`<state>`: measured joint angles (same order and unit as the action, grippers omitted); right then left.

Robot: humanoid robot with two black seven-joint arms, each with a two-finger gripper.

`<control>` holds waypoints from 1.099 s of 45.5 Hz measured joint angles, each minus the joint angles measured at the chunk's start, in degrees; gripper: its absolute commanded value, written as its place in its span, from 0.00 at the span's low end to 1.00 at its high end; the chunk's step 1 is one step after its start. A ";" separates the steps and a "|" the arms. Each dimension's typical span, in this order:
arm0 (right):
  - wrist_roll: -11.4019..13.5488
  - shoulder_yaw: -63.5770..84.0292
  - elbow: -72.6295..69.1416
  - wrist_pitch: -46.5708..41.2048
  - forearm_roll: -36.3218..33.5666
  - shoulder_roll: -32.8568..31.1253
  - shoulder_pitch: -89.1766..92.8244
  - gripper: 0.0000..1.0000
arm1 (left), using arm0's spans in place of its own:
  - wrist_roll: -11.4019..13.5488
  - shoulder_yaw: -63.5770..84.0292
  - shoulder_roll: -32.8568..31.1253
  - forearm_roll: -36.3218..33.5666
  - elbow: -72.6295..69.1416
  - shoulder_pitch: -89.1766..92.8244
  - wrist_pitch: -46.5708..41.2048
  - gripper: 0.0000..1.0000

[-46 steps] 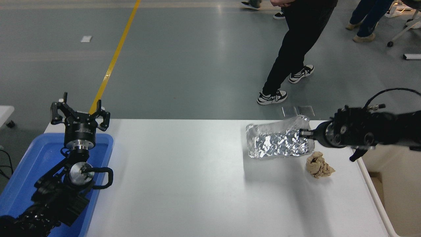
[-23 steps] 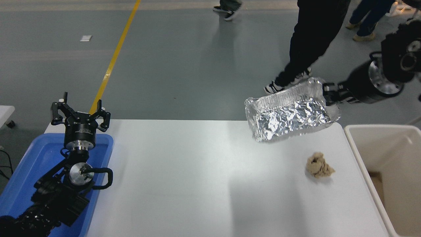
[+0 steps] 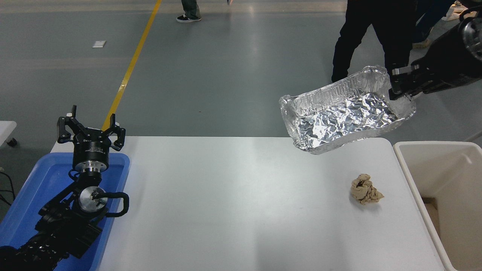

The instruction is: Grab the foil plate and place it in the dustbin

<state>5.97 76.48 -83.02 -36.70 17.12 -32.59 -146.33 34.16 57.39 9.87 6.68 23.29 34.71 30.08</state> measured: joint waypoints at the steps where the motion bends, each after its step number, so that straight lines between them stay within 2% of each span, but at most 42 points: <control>1: -0.09 0.80 0.50 0.08 0.53 -0.34 0.00 0.00 | 0.00 0.00 -0.01 -0.02 0.01 0.00 0.00 0.99; 7: -0.17 4.86 5.03 0.70 4.93 -4.59 1.92 0.00 | 0.00 0.00 -0.02 0.01 0.00 0.00 0.00 0.99; 17: -0.37 6.09 15.78 2.96 12.39 -15.23 10.66 0.00 | 0.04 0.00 -0.03 0.10 0.00 0.01 -0.01 0.99; 25: -0.51 -0.83 25.10 7.84 14.91 -23.99 24.56 0.00 | 0.06 0.00 -0.02 0.16 -0.01 0.02 -0.02 0.99; 32: -0.29 -11.89 30.57 14.48 15.32 -28.40 40.83 0.00 | 0.06 0.00 -0.02 0.17 0.00 0.03 -0.03 0.99; 41: 0.36 -26.48 36.60 25.72 10.29 -27.76 64.22 0.00 | 0.04 0.00 -0.03 0.17 0.00 0.06 -0.03 0.99; 50: 0.74 -34.27 48.37 35.16 -4.39 -18.77 85.47 0.00 | 0.02 0.00 -0.03 0.18 0.00 0.09 -0.03 0.99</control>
<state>6.71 42.21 -34.65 -1.54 12.73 -51.36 -60.86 34.18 57.39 9.84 6.86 23.29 34.80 30.05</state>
